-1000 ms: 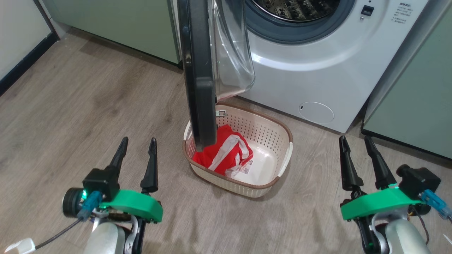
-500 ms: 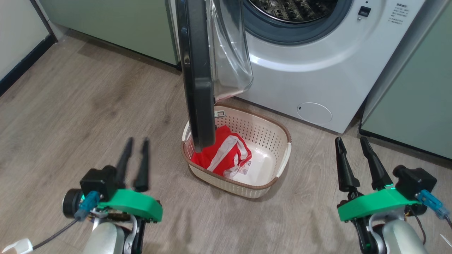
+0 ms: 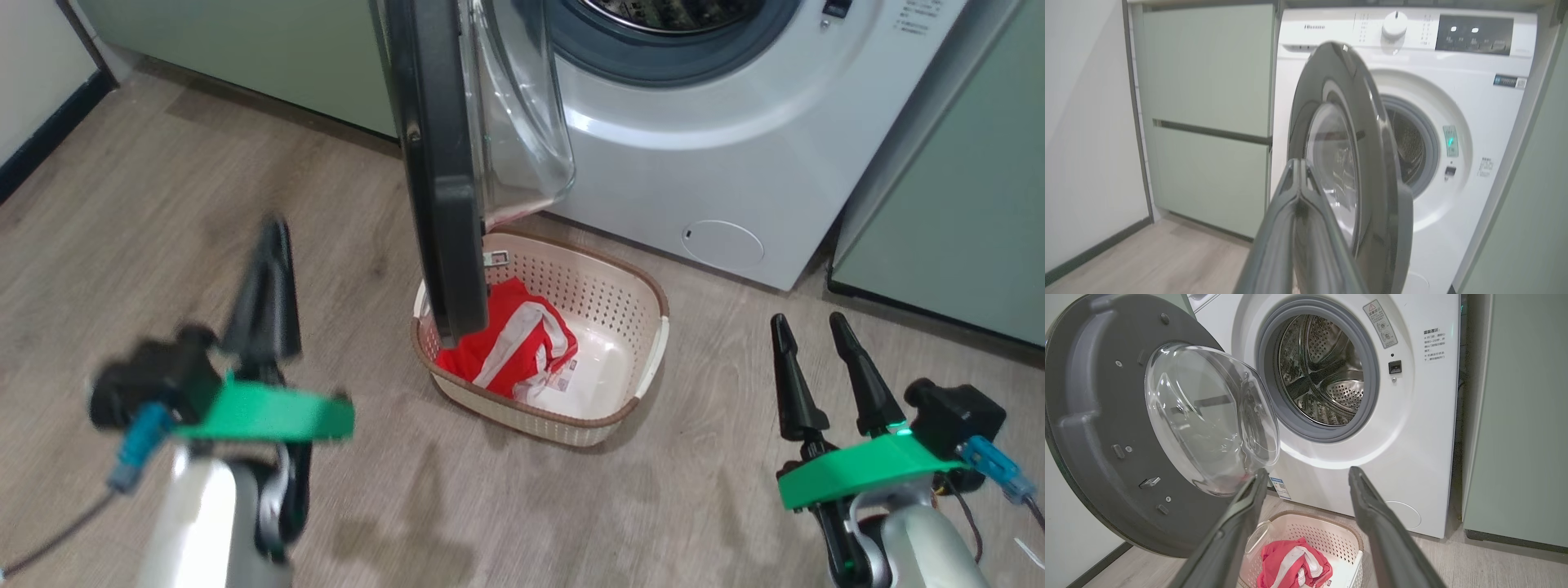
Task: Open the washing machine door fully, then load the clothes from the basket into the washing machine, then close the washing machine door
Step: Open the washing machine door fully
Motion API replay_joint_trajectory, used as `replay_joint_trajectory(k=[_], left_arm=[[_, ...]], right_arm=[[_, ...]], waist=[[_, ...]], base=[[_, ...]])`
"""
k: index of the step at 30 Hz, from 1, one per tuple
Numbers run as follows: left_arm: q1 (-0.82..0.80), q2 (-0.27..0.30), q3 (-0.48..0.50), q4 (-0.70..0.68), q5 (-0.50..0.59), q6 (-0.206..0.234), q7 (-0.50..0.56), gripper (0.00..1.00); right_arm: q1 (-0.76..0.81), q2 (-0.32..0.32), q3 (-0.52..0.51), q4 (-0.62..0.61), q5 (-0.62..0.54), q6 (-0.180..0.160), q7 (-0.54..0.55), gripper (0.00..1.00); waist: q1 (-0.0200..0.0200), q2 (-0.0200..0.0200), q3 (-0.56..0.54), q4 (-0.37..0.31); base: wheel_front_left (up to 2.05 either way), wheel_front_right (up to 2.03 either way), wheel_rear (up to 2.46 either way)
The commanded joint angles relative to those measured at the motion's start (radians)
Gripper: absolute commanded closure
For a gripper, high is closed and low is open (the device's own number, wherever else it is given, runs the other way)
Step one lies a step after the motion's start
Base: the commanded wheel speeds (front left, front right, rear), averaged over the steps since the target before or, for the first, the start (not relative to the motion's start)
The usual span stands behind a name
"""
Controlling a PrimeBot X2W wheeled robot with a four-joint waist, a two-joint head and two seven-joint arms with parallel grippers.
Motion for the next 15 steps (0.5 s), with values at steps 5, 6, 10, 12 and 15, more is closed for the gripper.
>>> replay_joint_trajectory(k=[5, 6, 10, 12, 15], left_arm=[[-0.177, 0.009, 0.016, -0.136, -0.005, 0.029, -0.010, 1.00], [-0.195, 0.009, 0.007, -0.146, -0.008, 0.033, -0.010, 1.00], [-0.255, 0.009, -0.040, -0.157, -0.023, 0.037, -0.010, 1.00], [-0.275, 0.009, -0.080, -0.146, -0.021, 0.031, -0.010, 1.00], [-0.286, 0.009, -0.155, -0.094, -0.017, 0.019, -0.010, 1.00]], right_arm=[[-0.058, 0.002, 0.039, -0.034, -0.013, 0.000, -0.009, 0.00], [-0.060, 0.002, 0.043, -0.034, -0.013, 0.000, -0.009, 0.00], [-0.067, 0.002, 0.059, -0.037, -0.010, 0.000, -0.009, 0.00], [-0.070, 0.002, 0.062, -0.037, -0.008, 0.000, -0.009, 0.00], [-0.069, 0.002, 0.073, -0.037, -0.003, 0.000, -0.009, 0.00]], waist=[[0.0000, 0.0000, 0.012, -0.019], [0.0000, 0.0000, 0.012, -0.023], [0.0000, 0.0000, 0.015, -0.047], [0.0000, 0.0000, 0.017, -0.059], [0.0000, 0.0000, 0.019, -0.078]], base=[[0.00, 0.00, 0.00], [0.00, 0.00, 0.00], [0.00, 0.00, 0.00], [0.00, 0.00, 0.00], [0.00, 0.00, 0.00]])
